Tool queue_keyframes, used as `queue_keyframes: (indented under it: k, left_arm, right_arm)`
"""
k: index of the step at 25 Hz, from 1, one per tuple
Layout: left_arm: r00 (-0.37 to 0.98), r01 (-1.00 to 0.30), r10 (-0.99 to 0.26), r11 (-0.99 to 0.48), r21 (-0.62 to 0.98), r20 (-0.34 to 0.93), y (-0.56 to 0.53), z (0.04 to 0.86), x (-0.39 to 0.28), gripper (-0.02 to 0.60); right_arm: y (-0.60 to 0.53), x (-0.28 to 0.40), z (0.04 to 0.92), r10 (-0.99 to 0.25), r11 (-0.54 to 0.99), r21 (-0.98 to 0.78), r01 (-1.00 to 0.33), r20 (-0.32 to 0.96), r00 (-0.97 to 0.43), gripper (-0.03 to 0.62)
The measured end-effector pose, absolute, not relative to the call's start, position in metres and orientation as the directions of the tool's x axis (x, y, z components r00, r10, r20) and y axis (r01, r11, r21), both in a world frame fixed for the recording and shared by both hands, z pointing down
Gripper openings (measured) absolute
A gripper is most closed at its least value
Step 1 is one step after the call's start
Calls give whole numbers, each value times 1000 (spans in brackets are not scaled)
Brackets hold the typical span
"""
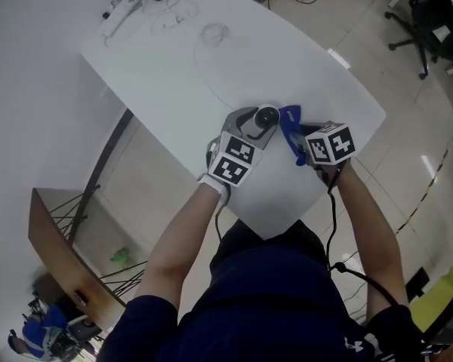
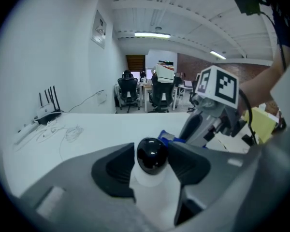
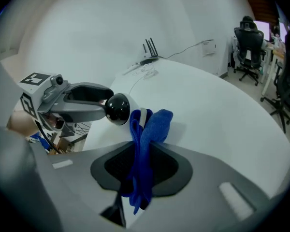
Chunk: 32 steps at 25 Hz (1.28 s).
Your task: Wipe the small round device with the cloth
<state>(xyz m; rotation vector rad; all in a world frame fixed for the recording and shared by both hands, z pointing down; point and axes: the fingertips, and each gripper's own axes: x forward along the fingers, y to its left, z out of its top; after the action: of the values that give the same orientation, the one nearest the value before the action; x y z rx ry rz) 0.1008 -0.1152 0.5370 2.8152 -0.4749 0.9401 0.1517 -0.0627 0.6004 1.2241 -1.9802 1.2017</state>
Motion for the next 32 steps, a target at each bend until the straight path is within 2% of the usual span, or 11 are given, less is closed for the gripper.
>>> queue_keyframes:
  k: [5, 15, 16, 21, 25, 28, 32]
  left_arm:
    - [752, -330, -248, -944, 24, 610, -114, 537, 104, 215]
    - [755, -336, -251, -941, 29, 606, -110, 532, 109, 211]
    - [769, -356, -260, -933, 53, 584, -112, 524, 107, 191]
    - [838, -470, -322, -835, 285, 440, -127, 475, 89, 176]
    - [822, -468, -303, -842, 269, 481, -136, 490, 80, 176]
    - [805, -459, -280, -852, 251, 522, -137, 510, 82, 166]
    - [807, -470, -251, -822, 322, 535, -142, 525, 83, 164]
  right_arm:
    - [-30, 118, 605, -396, 187, -440, -878, 785, -477, 98]
    - [-26, 69, 601, -340, 392, -308, -867, 827, -448, 98]
    - [-26, 71, 597, -355, 387, -307, -869, 821, -448, 98]
    - [-11, 109, 557, -495, 296, -408, -864, 707, -504, 98]
    - [-25, 162, 518, -664, 129, -473, -872, 611, -430, 98]
    - [-56, 178, 504, -753, 132, -356, -925, 571, -327, 98]
    - [-83, 149, 497, -810, 300, -28, -954, 521, -270, 98]
